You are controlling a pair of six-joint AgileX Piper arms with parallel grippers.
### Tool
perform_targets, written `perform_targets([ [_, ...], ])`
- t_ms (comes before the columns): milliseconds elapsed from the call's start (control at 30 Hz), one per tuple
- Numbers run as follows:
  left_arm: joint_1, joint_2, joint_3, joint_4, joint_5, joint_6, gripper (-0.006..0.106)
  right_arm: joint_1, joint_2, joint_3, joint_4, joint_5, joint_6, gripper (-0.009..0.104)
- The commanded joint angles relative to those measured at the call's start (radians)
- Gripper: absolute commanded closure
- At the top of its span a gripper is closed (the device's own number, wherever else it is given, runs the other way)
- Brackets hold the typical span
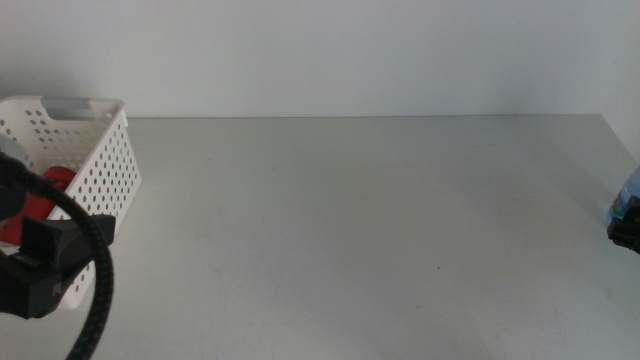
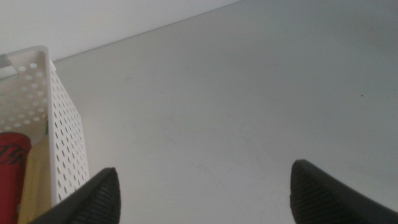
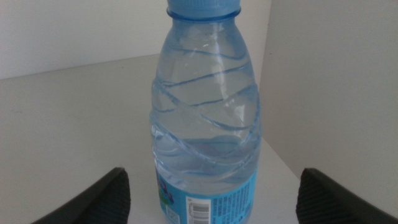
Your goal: Use arms to grab the bottles and put them into the dustbin to the left of the table.
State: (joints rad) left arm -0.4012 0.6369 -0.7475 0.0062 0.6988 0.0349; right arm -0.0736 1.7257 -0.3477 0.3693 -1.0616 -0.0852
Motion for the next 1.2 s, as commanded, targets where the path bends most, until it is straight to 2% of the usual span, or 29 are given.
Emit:
perform_targets([
  [0, -0.005, -0.001, -0.023, 0.003, -0.073, -0.015, 0.007, -0.005, 0.007, -0.060, 0.004, -0.089, -0.016, 0.014],
  [667, -0.005, -0.001, -0.023, 0.003, -0.073, -0.015, 0.007, -0.005, 0.224, -0.280, 0.039, -0.147, -0.099, 0.017],
  [767, -0.005, -0.001, -0.023, 0.003, -0.073, -0.015, 0.007, -0.005, 0.232, -0.288, 0.041, -0.161, -0.100, 0.032],
  [867, -0.005, -0.001, -0.023, 0.003, -0.073, -0.015, 0.007, 0.004, 0.233, -0.288, 0.035, -0.161, -0.094, 0.074],
  [900, -0.005, -0.001, -0.023, 0.003, -0.073, -0.015, 0.007, 0.013, 0.231, -0.288, 0.026, -0.165, -0.090, 0.092],
  [933, -0.005, -0.001, -0.023, 0.003, -0.073, -0.015, 0.007, 0.026, 0.228, -0.289, 0.006, -0.167, -0.080, 0.096],
  [1167, -0.005, -0.001, -0.023, 0.003, -0.073, -0.015, 0.007, 0.189, 0.201, -0.412, -0.310, -0.124, 0.058, 0.096],
])
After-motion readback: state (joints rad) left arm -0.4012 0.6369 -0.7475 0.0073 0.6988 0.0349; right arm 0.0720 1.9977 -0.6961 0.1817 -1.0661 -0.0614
